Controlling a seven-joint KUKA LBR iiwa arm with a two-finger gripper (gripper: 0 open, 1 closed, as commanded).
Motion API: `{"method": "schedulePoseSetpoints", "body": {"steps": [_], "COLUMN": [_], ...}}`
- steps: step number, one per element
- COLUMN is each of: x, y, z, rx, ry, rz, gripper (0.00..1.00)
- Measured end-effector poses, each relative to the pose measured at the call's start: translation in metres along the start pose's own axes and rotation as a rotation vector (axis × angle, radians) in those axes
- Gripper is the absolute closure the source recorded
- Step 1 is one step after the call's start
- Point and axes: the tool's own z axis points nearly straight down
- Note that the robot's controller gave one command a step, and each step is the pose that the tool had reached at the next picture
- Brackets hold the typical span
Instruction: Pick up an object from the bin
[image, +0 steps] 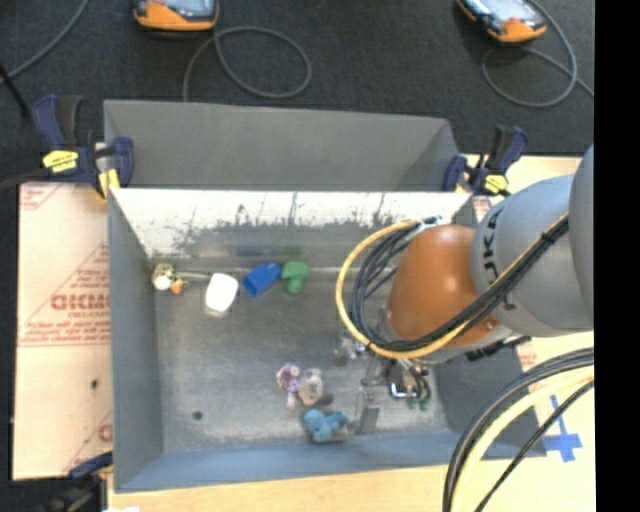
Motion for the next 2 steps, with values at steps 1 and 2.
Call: {"method": "schedulePoseSetpoints", "body": {"steps": [1, 2], "x": [-0.0394, -0.0446], "y": [0.0152, 0.0231], "z": [-0.0161, -0.0089], "rx": [-0.003, -0.002], "ry": [-0.022, -0.018], "rz": [0.062, 0.234], "gripper": [0.00, 0.00]}}
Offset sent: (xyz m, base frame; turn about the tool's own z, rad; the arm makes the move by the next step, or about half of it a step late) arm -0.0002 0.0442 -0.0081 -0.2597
